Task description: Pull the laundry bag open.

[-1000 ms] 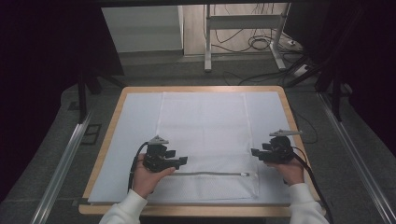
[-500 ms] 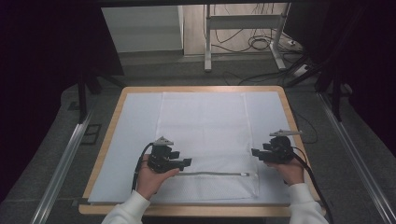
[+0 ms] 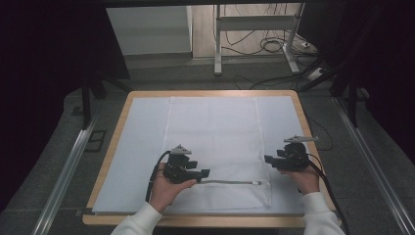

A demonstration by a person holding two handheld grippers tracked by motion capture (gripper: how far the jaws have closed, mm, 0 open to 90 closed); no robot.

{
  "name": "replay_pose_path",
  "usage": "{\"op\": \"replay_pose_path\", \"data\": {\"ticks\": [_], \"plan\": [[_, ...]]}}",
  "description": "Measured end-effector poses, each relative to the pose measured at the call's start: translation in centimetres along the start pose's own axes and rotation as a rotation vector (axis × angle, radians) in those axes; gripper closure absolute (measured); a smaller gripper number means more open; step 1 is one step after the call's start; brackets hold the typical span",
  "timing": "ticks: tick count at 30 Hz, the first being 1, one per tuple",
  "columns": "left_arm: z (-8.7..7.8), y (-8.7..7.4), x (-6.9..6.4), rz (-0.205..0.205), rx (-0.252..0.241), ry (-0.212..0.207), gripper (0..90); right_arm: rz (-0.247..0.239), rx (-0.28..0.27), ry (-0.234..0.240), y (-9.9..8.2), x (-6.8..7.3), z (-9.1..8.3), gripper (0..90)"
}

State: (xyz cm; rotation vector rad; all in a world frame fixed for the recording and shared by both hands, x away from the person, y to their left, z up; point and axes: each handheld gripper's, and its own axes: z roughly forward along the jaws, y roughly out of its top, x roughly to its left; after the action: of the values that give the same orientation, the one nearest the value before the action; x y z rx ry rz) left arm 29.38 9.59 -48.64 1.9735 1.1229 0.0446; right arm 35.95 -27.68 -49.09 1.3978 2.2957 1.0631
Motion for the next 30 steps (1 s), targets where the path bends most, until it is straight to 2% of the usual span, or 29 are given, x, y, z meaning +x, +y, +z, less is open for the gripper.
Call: {"op": "replay_pose_path", "data": {"ticks": [10,17,30], "plan": [[0.8,0.5,-1.1,0.025,0.010,-0.004,36.2,-0.001,0.004,0.001,0.0,0.0,0.0,34.5],[1.5,0.6,-1.6,0.018,0.014,-0.017,35.6,0.000,0.005,-0.004,0.0,0.0,0.1,33.3],[3.0,1.5,-3.0,0.040,0.031,-0.035,35.2,0.015,0.009,-0.012,-0.2,-0.1,-0.1,32.2]]}}
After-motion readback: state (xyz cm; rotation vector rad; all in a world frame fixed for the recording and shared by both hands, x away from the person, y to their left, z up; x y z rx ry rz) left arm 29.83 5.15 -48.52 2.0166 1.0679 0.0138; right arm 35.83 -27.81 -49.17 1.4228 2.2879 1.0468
